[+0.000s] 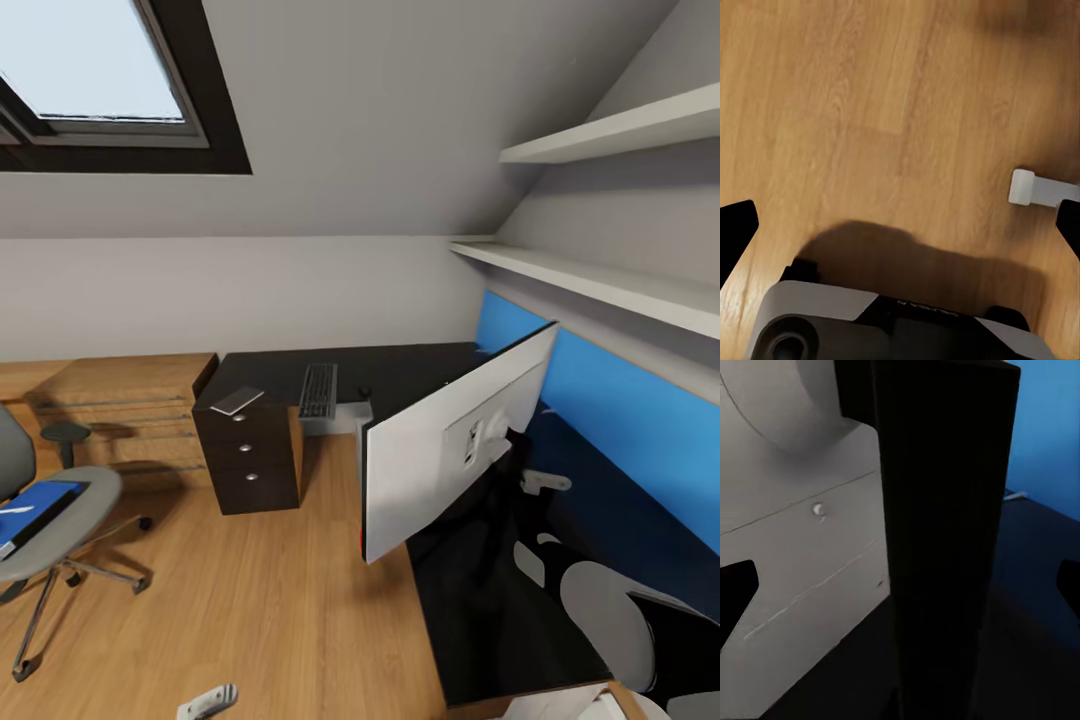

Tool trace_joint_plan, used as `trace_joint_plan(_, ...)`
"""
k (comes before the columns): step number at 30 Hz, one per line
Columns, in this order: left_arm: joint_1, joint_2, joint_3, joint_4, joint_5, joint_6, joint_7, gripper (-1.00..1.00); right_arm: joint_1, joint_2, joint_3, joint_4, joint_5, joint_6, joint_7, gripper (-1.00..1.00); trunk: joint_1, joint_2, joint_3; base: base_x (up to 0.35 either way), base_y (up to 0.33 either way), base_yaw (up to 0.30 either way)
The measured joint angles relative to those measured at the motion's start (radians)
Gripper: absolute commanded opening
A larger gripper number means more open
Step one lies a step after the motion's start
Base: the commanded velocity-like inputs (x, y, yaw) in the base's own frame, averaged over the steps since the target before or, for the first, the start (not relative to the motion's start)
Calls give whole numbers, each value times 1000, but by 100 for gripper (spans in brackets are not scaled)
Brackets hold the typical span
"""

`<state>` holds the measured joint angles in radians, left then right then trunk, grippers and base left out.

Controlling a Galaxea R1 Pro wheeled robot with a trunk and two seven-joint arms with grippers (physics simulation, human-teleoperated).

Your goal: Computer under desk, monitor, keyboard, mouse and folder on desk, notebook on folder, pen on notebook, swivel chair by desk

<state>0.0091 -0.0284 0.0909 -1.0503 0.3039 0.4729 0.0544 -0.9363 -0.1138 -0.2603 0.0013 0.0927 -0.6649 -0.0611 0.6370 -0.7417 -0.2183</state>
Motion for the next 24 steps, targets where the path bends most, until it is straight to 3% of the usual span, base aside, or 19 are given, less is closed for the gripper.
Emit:
trace_joint_plan(5,0,0,0,38,0,-21,0,100,0,-1,0,0,0,1,-1,100,0,0,0,146,0,0)
trace_joint_plan(12,0,-1,1,68,0,-112,4,100,0,-2,0,5,0,2,-1,100,0,0,0,26,0,0)
trace_joint_plan(24,0,-2,1,71,1,-129,5,100,0,-20,0,7,0,2,-3,100,0,0,0,1,0,0)
